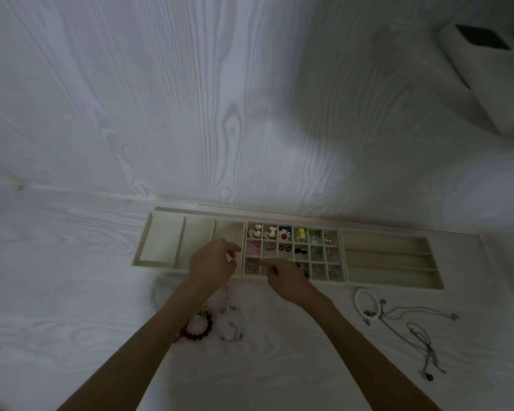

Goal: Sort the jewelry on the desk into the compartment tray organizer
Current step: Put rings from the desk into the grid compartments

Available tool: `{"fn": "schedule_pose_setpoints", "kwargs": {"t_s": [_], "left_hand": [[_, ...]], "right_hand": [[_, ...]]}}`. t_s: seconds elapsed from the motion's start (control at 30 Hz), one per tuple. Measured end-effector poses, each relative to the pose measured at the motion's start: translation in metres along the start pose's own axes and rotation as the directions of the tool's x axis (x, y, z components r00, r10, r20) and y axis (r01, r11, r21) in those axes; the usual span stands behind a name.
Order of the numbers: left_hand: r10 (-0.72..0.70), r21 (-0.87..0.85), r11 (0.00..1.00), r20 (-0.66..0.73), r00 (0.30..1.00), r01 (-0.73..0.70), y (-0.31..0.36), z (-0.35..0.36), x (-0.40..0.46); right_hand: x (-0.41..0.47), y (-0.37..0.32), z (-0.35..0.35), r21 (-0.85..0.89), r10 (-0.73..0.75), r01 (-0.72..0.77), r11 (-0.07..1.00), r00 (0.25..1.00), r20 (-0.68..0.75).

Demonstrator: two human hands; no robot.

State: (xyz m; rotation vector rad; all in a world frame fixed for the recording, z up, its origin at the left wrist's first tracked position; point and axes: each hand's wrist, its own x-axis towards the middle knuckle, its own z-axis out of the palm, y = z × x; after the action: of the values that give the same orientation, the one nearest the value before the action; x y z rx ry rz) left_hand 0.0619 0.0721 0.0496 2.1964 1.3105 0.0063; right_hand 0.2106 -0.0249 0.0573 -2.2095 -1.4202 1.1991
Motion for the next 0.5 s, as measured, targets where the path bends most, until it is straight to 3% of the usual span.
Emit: {"fn": "schedule_pose_setpoints", "kwargs": {"t_s": [0.1,0.27,0.5], "left_hand": [[-0.007,0.017,1.000,0.131,0.991,0.005,-0.001,0.003,0.003],[-0.037,0.113,0.994,0.234,0.972,0.011,-0.008,0.007,0.007],[-0.022,0.043,0.999,0.237,0.971,0.012,-0.010,0.006,0.003]], "right_hand": [[0.017,-0.014,0.009,0.093,0.144,-0.157,0.983,0.981,0.133],[0.024,-0.021,0.020,0.126,0.234,-0.255,0.959,0.959,0.159],[0.028,-0.016,0.021,0.120,0.192,-0.210,0.970,0.971,0.143]]}}
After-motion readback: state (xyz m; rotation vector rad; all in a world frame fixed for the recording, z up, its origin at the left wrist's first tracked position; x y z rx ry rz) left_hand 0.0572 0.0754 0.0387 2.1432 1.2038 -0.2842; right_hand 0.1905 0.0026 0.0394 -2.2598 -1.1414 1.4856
